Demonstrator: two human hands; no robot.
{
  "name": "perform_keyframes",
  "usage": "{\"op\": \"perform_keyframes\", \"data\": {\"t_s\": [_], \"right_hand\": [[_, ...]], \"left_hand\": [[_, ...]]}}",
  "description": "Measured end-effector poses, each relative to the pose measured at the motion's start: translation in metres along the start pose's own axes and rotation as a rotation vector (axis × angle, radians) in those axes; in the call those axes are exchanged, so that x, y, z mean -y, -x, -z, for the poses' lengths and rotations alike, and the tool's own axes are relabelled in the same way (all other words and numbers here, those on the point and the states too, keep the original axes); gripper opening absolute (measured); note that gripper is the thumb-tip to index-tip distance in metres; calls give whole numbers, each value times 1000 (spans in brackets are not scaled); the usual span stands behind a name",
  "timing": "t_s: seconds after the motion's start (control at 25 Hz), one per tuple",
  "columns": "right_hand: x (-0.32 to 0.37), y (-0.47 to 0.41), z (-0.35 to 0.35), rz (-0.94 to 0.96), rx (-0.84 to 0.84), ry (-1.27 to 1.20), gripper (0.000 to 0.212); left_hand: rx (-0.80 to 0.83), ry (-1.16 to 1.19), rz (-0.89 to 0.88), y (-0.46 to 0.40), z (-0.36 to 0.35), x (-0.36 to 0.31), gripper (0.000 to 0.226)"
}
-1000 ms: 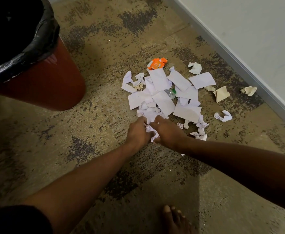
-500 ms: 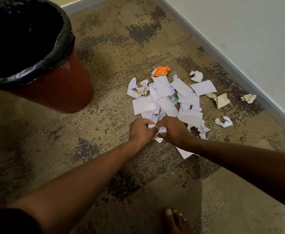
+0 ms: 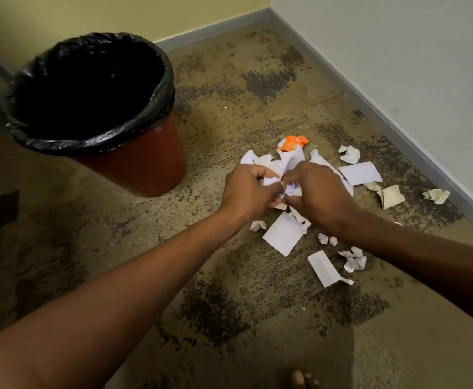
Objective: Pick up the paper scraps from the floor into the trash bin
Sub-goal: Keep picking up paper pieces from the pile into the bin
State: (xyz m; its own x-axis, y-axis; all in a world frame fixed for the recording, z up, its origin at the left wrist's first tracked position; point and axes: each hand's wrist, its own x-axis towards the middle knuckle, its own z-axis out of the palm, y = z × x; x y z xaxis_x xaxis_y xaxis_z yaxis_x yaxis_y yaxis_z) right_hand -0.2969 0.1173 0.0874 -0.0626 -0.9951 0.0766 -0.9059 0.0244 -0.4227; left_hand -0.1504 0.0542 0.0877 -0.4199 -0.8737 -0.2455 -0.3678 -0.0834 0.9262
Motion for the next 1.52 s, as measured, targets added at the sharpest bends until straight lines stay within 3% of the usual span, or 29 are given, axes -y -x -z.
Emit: {"op": "perform_keyframes", "data": {"t_s": [0.12,0.28,0.48,0.68,0.92,1.2,1.52], "right_hand": [[24,-26,31,72,-113,20,14],[68,-70,60,209,-263,90,21],[142,-141,67,368,-409,40,25],[208,-192,25,473,-339,-42,27],[218,-218,-17,401,-174,-8,29],[203,-217,-24,392,-113,-61,56],[191,-208,-4,417,-196,-63,49]], "left_hand": [[-84,-58,-181,-4,26,-32,11],[-222,-71,-342,-8,76,-66,9],[-575,-236,-511,-12,159,-90,15],[-753,-373,-408,-10,237,-67,18],[-822,-510,-190,-7,271,-35,17],[-798,-568,-111,-1,274,-18,27],[-729,-678,-104,-1,263,-29,43]]}}
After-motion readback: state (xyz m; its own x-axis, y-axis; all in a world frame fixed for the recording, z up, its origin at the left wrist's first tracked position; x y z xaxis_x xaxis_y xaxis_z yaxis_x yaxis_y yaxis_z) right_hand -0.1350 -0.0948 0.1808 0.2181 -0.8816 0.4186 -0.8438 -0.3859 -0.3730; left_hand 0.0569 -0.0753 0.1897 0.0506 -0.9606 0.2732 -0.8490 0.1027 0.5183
